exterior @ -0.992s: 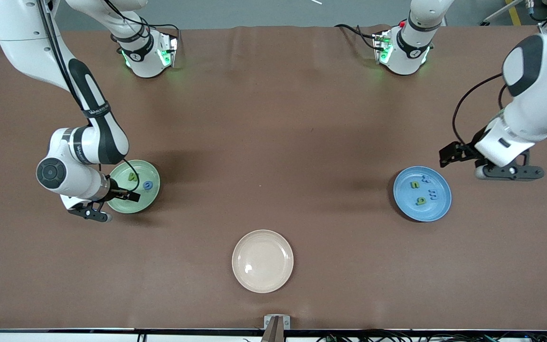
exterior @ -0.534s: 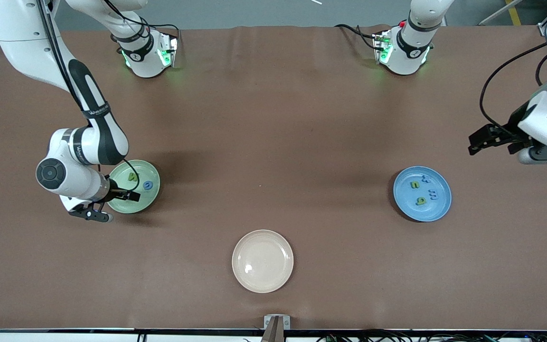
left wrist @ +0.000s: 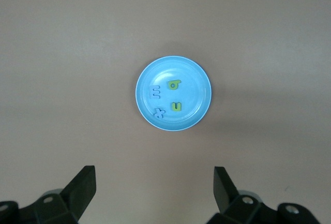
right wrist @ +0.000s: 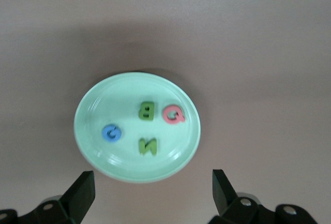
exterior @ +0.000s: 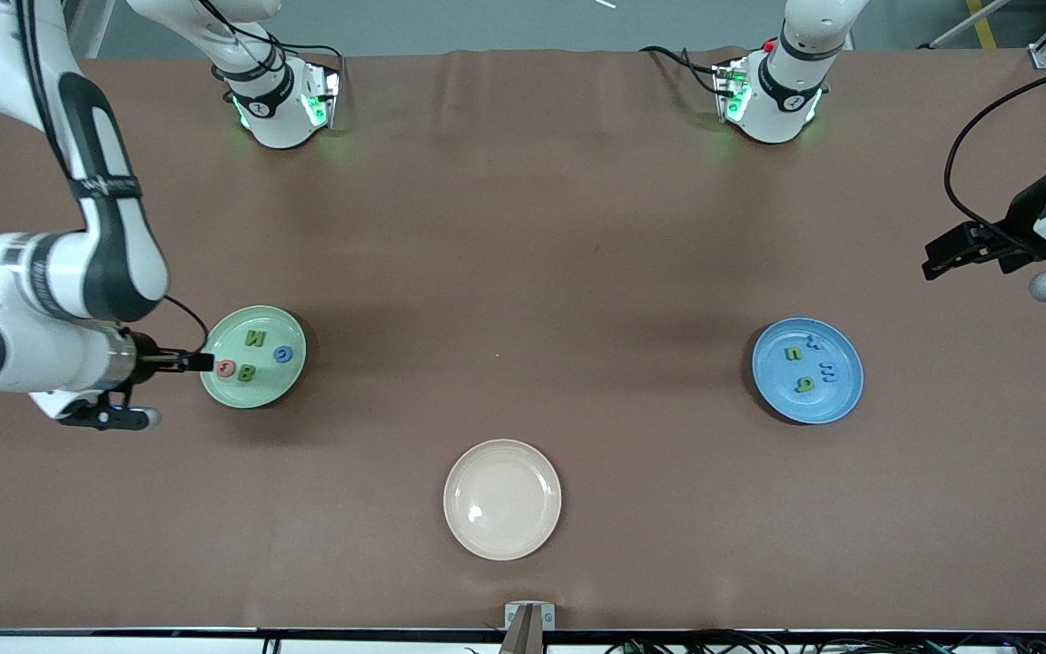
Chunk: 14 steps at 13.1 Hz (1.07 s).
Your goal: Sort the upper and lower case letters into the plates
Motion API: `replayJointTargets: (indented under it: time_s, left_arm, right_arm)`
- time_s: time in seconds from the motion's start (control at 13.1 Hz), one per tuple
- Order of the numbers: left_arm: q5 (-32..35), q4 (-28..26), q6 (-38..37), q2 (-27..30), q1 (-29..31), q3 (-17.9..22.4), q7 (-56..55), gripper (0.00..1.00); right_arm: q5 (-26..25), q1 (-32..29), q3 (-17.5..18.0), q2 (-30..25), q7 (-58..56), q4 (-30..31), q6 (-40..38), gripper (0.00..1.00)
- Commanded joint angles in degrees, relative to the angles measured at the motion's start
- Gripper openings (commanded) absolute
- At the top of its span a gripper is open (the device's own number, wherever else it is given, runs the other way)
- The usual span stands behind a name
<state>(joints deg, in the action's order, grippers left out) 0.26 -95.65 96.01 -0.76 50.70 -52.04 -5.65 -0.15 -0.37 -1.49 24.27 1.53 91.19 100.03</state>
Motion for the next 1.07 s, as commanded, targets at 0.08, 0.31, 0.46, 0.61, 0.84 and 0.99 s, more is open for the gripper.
replayJointTargets:
  time_s: [0.08,0.31,0.46,0.61,0.84,0.99]
  left_arm:
    - [-1.58,5.99,-2.67,0.06,-0.16,-0.43,-0.24,1.00]
    - [-1.06,6.09,-2.76,-0.12,-0.43,-0.51,0.02,1.00]
    - [-1.49,7.22,-2.67,-2.04,-0.34,-0.25,-0.06,1.00]
    - [-1.23,7.84,-2.76,-2.84,-0.25,-0.16,-0.24,1.00]
    - [-1.23,7.93,-2.67,-2.93,-0.17,-0.16,0.20,1.00]
    - [-0.97,7.93,-2.76,-2.93,-0.17,-0.16,-0.15,1.00]
  right_arm:
    - [-0.20,-2.96,0.34,0.16,-5.38,-13.72,-13.08,1.00]
    - [0.32,-4.45,0.25,0.34,-5.04,-18.06,-16.88,1.00]
    - [0.33,-4.99,0.60,0.43,-5.57,-19.11,-17.05,1.00]
    - [-0.11,-4.55,0.61,0.16,-5.48,-19.73,-16.97,1.00]
    - [2.08,-4.64,0.78,-0.71,-4.51,-21.05,-18.28,1.00]
    - [2.00,-4.37,0.78,-1.59,-4.60,-20.78,-20.47,1.00]
